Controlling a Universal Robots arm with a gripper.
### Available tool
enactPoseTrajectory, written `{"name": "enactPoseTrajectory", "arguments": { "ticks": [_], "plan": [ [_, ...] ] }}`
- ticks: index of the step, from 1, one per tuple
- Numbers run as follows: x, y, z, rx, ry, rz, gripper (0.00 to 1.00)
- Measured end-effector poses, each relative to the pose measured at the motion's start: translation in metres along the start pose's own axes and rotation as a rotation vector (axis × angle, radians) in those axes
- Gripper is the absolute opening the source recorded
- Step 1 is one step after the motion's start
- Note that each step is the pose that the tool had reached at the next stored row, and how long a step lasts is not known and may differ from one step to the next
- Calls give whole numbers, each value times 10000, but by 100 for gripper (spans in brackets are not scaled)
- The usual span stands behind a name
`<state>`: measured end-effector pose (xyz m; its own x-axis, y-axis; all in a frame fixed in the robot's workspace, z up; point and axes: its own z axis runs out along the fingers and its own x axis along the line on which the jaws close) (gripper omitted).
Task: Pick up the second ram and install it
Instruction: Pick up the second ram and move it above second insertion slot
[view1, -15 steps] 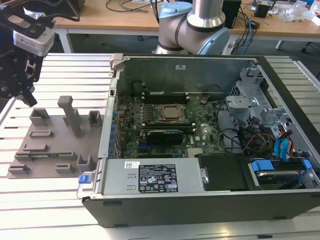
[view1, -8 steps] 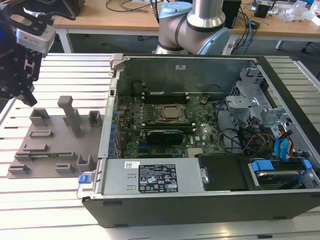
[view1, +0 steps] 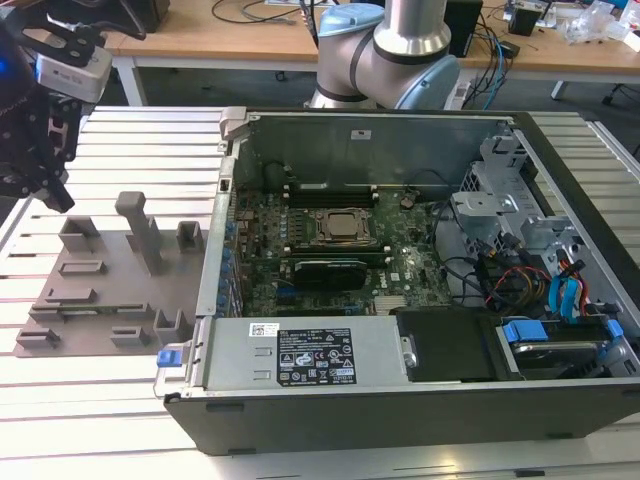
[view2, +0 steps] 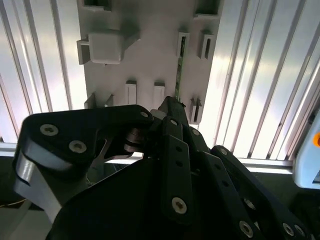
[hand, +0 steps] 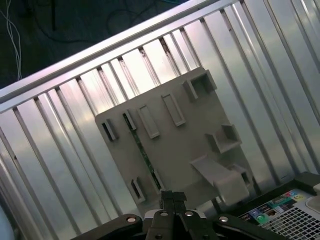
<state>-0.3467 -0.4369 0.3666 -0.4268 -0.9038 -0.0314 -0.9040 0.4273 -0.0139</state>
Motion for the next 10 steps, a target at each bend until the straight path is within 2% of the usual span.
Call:
{"name": "enactPoseTrajectory", "arguments": {
  "ticks": [10],
  "plan": [
    [0, 0, 0, -40, -17, -1254, 10]
  ]
}}
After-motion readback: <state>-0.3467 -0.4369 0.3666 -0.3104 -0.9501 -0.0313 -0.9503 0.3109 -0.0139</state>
